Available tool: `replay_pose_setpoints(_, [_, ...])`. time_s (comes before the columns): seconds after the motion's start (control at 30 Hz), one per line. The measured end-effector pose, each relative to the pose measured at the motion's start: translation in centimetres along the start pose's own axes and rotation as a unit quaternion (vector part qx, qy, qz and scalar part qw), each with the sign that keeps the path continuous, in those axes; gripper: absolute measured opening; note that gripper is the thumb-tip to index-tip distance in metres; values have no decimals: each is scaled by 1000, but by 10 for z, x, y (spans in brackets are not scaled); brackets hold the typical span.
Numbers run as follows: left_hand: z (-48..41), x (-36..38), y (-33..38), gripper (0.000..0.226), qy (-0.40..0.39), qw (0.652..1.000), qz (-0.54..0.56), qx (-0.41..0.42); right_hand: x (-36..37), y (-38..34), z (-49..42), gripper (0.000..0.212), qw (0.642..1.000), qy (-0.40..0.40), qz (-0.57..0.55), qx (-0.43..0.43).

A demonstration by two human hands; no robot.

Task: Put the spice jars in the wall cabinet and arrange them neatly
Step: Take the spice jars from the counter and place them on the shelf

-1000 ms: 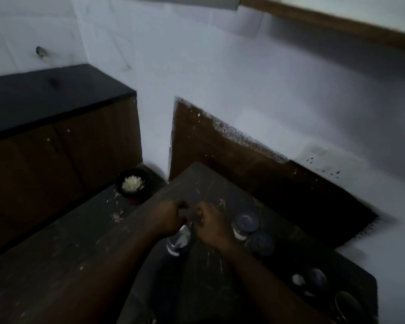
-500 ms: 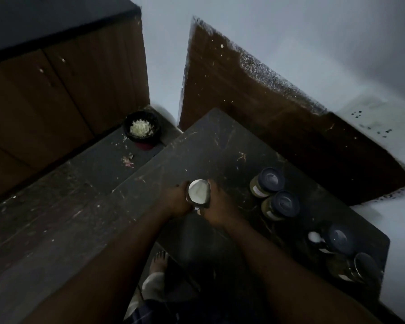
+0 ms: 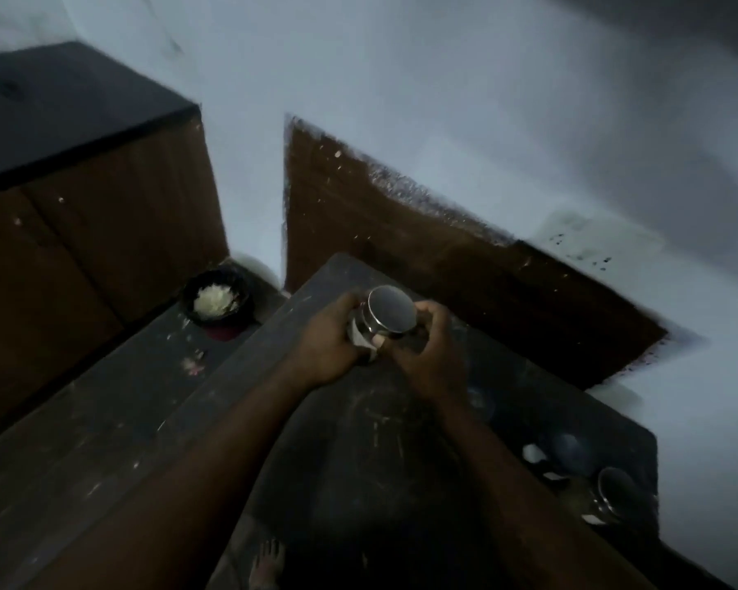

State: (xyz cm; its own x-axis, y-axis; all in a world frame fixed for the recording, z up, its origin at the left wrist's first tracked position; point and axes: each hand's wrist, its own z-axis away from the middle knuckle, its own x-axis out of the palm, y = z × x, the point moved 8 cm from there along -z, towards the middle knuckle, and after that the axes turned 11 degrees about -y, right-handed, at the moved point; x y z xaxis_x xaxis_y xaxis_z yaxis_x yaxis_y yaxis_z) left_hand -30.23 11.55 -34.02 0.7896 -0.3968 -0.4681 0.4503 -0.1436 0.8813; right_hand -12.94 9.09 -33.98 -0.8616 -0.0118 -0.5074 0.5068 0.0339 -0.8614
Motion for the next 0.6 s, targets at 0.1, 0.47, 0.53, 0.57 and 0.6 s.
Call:
replay_pose_setpoints(0.1, [-31, -9, 81, 85, 14, 996, 33, 84, -76, -45, -8, 64, 994, 92, -46, -44])
replay_pose_setpoints(0.47, [-77, -2, 345, 83, 85, 935, 68, 336, -320, -174, 16, 49, 942, 262, -104, -182])
replay_pose_setpoints(0.53, [-78, 0, 381, 86, 143, 923, 48, 354, -348, -200, 23, 52, 942, 259, -77, -199])
replay_pose_setpoints(0.57, [-79, 1, 399, 87, 165, 917, 38, 362, -359, -214, 25, 59, 943, 255, -50, -206])
replay_pose_setpoints(0.6, [-78, 3, 417, 89, 183, 910, 30, 371, -370, -227, 27, 66, 944, 254, -28, -209])
